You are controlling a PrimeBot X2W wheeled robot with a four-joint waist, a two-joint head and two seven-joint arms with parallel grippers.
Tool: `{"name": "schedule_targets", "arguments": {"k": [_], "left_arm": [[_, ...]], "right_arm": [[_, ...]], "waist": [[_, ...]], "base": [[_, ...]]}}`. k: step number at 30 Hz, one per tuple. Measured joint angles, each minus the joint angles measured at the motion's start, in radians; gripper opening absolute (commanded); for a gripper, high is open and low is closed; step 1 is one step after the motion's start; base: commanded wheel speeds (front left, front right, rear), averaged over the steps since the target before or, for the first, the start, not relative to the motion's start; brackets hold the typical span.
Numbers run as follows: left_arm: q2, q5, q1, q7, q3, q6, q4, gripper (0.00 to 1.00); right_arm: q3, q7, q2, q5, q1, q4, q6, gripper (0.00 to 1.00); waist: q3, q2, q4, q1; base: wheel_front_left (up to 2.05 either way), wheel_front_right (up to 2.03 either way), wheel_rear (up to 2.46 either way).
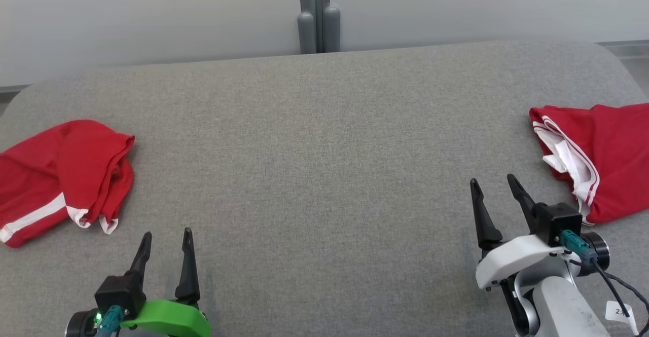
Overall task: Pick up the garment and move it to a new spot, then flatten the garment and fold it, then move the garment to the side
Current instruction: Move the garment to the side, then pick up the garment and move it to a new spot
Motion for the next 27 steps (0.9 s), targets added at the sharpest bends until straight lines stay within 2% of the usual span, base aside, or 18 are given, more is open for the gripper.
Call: {"name": "schedule_targets", "arguments": {"k": [8,17,27], "left_arm": [[0.0,-0.009,0.031,0.0,-0.01,0.009,0.003,1.0],[0.0,-0.018,0.036,0.0,-0.02,0.026,-0.001,1.0],[0.0,-0.017,0.029,0.0,0.01,0.058,0.009,1.0]], "right_arm": [[0.002,0.0,0.011,0.005,0.044,-0.023,0.0,1.0],[0.009,0.0,0.015,0.009,0.059,-0.027,0.0,1.0],[0.046,0.0,0.017,0.029,0.063,-0.043,0.0,1.0]], "waist": [[-0.044,0.0,0.002,0.0],[-0.044,0.0,0.022,0.0],[-0.023,0.0,0.142,0.0]], "base": [[0.0,0.0,0.0],[0.0,0.0,0.0],[0.0,0.0,0.0]]}}
